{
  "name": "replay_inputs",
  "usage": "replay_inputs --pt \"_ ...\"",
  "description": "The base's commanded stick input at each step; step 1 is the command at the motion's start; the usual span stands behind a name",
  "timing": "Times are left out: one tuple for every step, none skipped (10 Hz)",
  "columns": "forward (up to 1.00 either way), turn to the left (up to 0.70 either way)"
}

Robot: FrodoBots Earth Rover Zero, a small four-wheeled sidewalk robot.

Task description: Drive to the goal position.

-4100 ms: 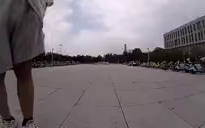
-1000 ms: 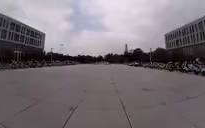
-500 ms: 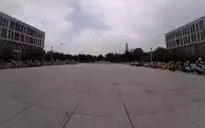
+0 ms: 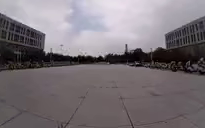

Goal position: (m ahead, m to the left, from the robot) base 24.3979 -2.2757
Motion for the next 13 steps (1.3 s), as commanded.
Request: replay_inputs --pt "0.45 0.0" --pt "0.45 0.0" --pt "0.45 0.0" --pt "0.45 0.0" --pt "0.45 0.0" --pt "0.45 0.0" --pt "0.45 0.0" --pt "0.45 0.0" --pt "0.45 0.0" --pt "0.45 0.0" --pt "0.45 0.0" --pt "0.45 0.0" --pt "0.45 0.0"
